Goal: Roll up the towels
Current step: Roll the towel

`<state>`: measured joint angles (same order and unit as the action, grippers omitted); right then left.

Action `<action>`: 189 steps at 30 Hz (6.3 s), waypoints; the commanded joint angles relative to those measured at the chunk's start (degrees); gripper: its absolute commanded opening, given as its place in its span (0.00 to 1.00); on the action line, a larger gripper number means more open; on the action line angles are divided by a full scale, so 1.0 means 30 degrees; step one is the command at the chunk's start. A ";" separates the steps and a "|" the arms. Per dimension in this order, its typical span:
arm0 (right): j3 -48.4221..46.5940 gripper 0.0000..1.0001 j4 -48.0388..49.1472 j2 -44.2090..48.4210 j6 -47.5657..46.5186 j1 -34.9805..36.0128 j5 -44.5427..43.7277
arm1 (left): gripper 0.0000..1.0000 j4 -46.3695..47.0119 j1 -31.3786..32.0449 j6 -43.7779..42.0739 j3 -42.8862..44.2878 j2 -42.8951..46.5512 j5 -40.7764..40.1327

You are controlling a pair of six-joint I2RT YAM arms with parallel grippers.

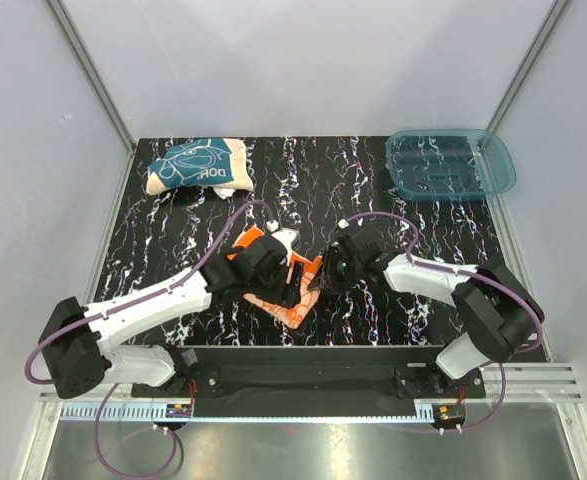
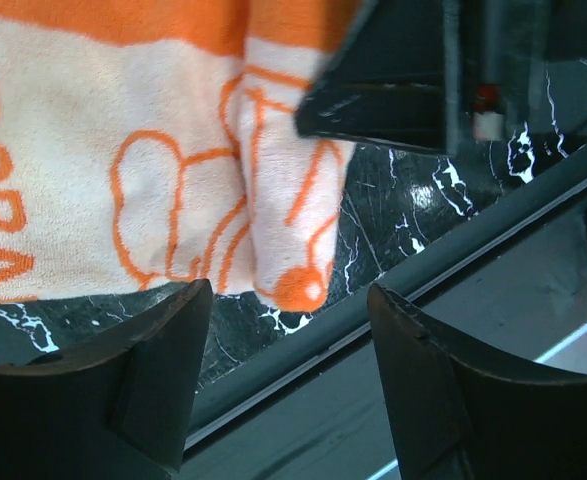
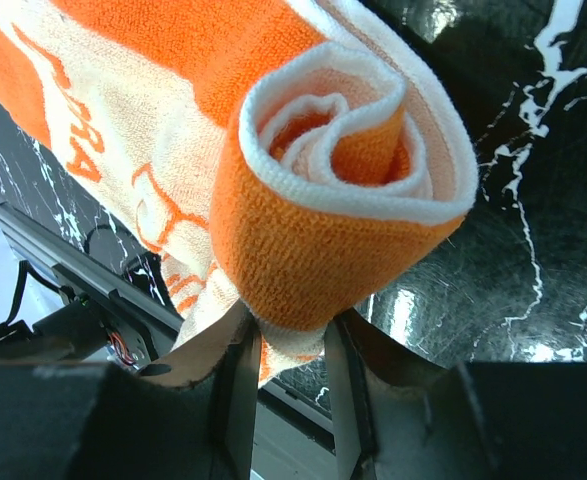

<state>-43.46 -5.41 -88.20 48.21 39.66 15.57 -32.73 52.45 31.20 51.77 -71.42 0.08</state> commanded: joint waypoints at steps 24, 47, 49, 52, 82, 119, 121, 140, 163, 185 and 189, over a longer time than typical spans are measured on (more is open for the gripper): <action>-0.2767 0.76 -0.3232 0.0366 -0.1271 0.0433 -0.1176 | 0.00 0.3640 0.2035 0.0527 -0.1901 -0.3998 -0.1321; 0.0454 0.80 0.2353 0.0401 -0.0160 0.0433 0.0873 | 0.00 1.0204 -0.6465 0.2402 -0.6796 -0.5636 1.1220; 0.0483 0.80 0.2973 0.0018 -0.0248 0.0433 0.0873 | 0.00 1.0266 -0.6788 0.2490 -0.6885 -0.6075 1.1429; 0.0542 0.79 0.3852 -0.0656 -0.0336 0.0433 0.0874 | 0.00 1.0149 -0.7022 0.2520 -0.6914 -0.6399 1.1488; -0.2649 0.15 -0.3525 -0.1946 -0.0365 0.0784 -0.0034 | 0.70 0.1744 -0.0847 0.0967 -0.1995 0.0074 -0.2149; -0.5609 0.09 -0.8889 -0.1449 -0.0687 0.1106 0.0140 | 0.31 0.5960 0.9676 0.1375 -0.1406 -0.8302 -1.1626; -0.5756 0.09 -0.9065 -0.1419 -0.0717 0.1106 0.0345 | 0.24 0.5930 0.9735 0.1377 -0.1261 -0.8508 -1.1744; -0.8479 0.76 -1.4014 0.0362 -0.3820 -0.3136 -0.2725 | 0.14 0.6514 0.8125 0.0322 -0.2079 -0.4556 -0.6564; 0.0832 0.84 -0.4236 0.9097 -0.1422 -0.5046 0.4884 | 0.24 1.8466 -0.2245 0.6357 -0.8553 -0.2385 1.1074; 0.3501 0.82 0.4819 0.1807 0.0894 -0.1795 0.4272 | 0.34 2.5322 -0.5118 1.0428 -1.1953 -0.6016 1.3303; 0.3326 0.81 0.5493 0.0751 0.1011 -0.1356 0.4213 | 0.34 2.8825 -0.5674 1.2180 -1.2712 -0.7830 1.4094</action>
<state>-32.21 6.22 -84.62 50.50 34.48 29.30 44.86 36.67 63.42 16.25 -90.98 40.71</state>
